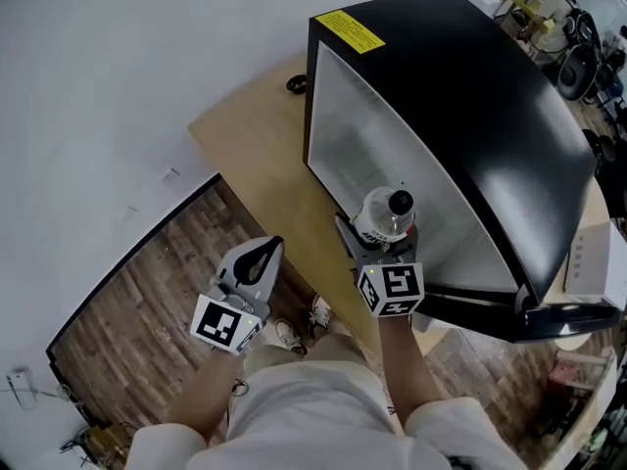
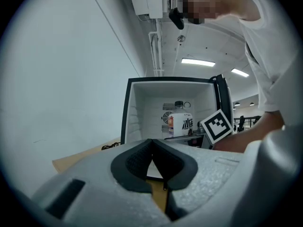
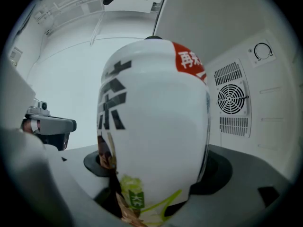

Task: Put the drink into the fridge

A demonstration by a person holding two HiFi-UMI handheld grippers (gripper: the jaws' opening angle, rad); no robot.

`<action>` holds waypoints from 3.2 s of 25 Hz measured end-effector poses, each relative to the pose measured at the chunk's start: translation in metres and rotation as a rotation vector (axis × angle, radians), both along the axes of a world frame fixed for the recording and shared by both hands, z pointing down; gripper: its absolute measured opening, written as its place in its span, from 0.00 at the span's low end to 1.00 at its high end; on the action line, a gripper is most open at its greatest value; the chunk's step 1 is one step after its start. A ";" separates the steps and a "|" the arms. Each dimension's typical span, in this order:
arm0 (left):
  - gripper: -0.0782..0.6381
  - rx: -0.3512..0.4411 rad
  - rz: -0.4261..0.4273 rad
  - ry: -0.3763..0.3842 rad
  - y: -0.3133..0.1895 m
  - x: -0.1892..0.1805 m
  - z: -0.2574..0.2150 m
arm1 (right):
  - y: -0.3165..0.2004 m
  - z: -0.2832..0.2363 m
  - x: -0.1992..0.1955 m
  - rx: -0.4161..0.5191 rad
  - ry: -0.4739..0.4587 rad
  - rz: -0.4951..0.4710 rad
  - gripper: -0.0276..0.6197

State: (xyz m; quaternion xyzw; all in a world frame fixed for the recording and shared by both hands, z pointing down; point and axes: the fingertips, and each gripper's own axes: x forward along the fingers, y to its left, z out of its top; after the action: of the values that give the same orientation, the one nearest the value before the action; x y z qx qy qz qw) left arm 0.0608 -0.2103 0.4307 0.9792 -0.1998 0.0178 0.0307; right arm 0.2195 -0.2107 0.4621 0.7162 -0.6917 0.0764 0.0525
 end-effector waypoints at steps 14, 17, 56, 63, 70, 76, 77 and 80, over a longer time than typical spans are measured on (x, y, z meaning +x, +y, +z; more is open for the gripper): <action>0.13 -0.030 0.023 -0.040 -0.014 0.008 0.030 | -0.046 0.036 0.075 -0.002 0.031 0.229 0.71; 0.13 -0.050 0.025 -0.049 -0.012 0.010 0.035 | -0.050 0.038 0.086 0.000 0.061 0.259 0.71; 0.13 -0.071 -0.056 -0.057 -0.011 -0.008 0.056 | -0.049 0.102 0.139 -0.025 0.050 0.424 0.79; 0.13 -0.064 -0.084 -0.057 -0.004 -0.025 0.047 | -0.036 0.098 0.125 -0.045 0.046 0.412 0.79; 0.13 -0.061 -0.130 -0.052 0.005 -0.053 0.034 | -0.016 0.088 0.104 -0.069 0.021 0.382 0.78; 0.13 -0.046 -0.143 -0.023 0.011 -0.059 0.024 | -0.003 0.087 0.086 -0.111 -0.030 0.349 0.70; 0.13 -0.042 -0.140 -0.020 0.013 -0.060 0.021 | 0.000 0.086 0.083 -0.116 -0.033 0.346 0.68; 0.13 -0.028 -0.140 -0.006 0.015 -0.063 0.013 | 0.006 0.080 0.075 -0.122 -0.044 0.331 0.61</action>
State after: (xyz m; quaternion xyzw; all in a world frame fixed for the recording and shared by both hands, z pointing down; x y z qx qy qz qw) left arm -0.0019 -0.1952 0.4439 0.9623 -0.2675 0.0212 0.0451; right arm 0.2949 -0.2050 0.5421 0.8140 -0.5594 0.1412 0.0674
